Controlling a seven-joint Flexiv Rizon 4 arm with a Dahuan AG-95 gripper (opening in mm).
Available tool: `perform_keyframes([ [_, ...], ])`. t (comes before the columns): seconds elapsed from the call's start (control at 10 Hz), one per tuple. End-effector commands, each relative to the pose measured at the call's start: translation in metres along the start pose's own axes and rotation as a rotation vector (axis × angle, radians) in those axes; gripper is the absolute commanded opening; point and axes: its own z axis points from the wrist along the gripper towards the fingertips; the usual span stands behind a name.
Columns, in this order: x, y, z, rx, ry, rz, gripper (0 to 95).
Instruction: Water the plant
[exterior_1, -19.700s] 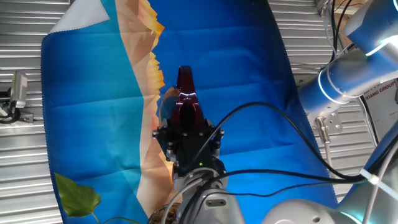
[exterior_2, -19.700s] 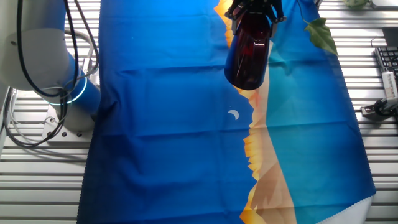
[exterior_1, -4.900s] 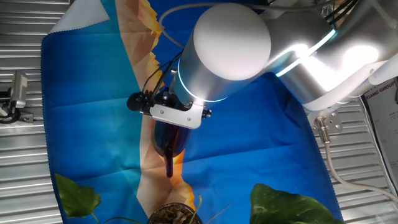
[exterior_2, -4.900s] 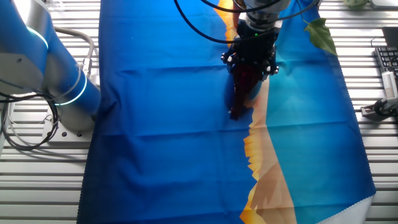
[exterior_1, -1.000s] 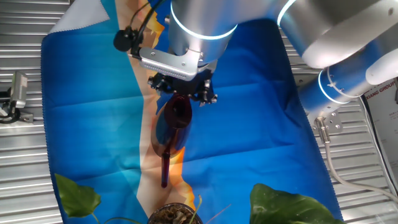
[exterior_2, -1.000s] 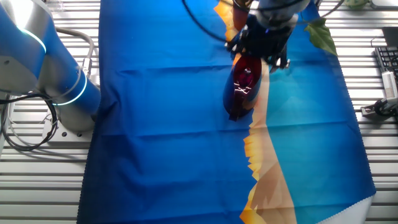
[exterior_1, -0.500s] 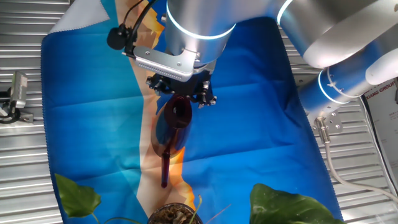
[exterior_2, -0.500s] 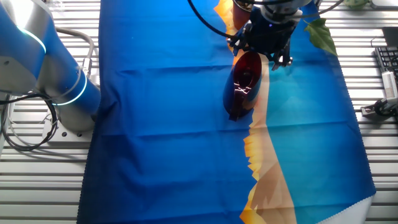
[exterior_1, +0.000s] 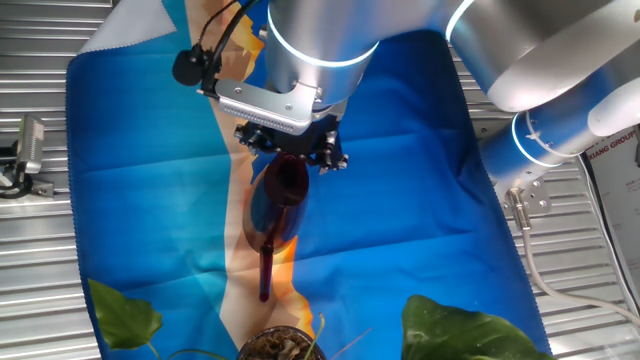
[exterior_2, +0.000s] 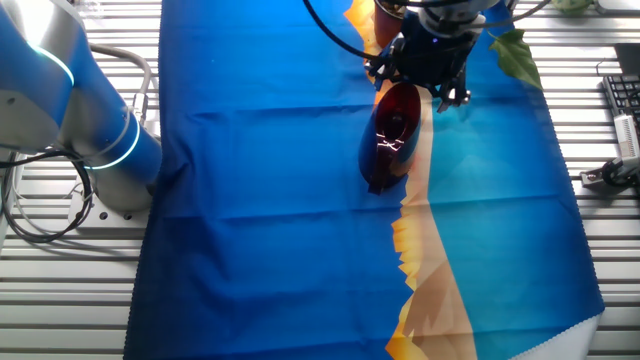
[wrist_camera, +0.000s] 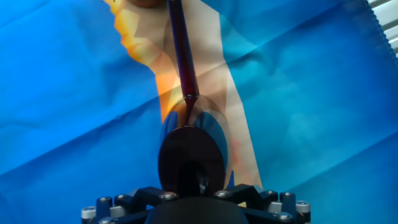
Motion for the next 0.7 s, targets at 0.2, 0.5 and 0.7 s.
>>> perform_keyframes([
  [0.2, 0.0005, 0.0008, 0.0001, 0.006, 0.009, -0.034, 95.0],
  [0.5, 0.0002, 0.0007, 0.0002, 0.005, 0.003, -0.060, 95.0],
  [0.7, 0.0000, 0.0006, 0.0002, 0.007, 0.003, -0.060, 95.0],
])
